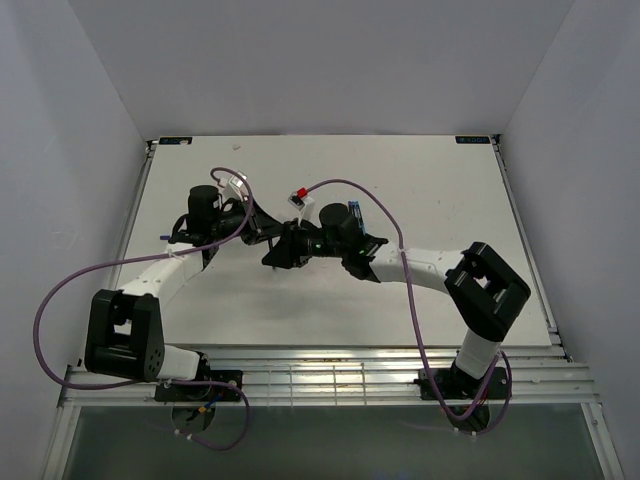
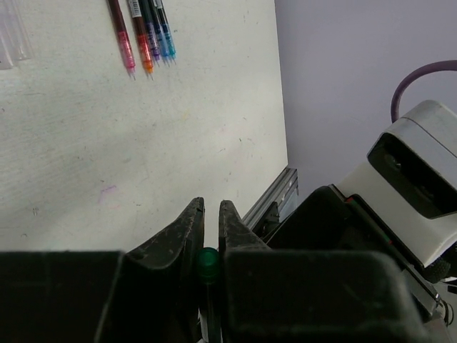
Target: Open the pen caps
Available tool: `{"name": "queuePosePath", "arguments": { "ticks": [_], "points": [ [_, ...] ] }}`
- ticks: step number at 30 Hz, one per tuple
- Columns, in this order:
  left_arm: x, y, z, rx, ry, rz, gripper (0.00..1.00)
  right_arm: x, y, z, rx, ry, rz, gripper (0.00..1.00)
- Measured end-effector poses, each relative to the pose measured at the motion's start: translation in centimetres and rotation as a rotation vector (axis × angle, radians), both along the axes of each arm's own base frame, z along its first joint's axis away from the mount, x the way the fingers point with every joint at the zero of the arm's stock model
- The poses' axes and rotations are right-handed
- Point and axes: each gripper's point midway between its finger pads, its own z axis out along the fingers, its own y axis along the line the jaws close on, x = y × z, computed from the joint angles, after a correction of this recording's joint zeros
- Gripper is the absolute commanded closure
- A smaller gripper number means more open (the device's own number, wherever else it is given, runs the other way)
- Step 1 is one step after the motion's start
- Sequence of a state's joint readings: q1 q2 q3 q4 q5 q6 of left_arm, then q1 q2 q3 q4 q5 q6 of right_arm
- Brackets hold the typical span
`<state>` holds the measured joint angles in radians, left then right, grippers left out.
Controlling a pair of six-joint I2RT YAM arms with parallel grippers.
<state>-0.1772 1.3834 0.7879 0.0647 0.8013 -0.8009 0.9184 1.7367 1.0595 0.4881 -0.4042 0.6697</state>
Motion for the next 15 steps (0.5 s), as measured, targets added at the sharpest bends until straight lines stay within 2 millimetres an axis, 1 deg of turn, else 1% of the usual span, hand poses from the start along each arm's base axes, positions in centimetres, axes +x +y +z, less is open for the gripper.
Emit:
{"name": "queuePosePath", "arguments": {
  "ticks": [4, 10, 15],
  "points": [
    [0.0, 0.0, 0.4, 0.013, -0.018, -0.016, 1.00, 0.1, 0.0, 0.0, 0.000, -0.012, 0.001, 0.62],
    [-0.6, -0.3, 0.7, 0.002, -0.026, -0.054, 1.00, 1.1, -0.6, 0.3, 0.005, -0.020, 0.001, 0.61],
    [-1.0, -0.5, 0.9, -0.011, -0.037, -0.086, 1.00, 1.9, -1.0, 1.0, 0.022, -0.024, 0.004, 0.62]
  ]
}}
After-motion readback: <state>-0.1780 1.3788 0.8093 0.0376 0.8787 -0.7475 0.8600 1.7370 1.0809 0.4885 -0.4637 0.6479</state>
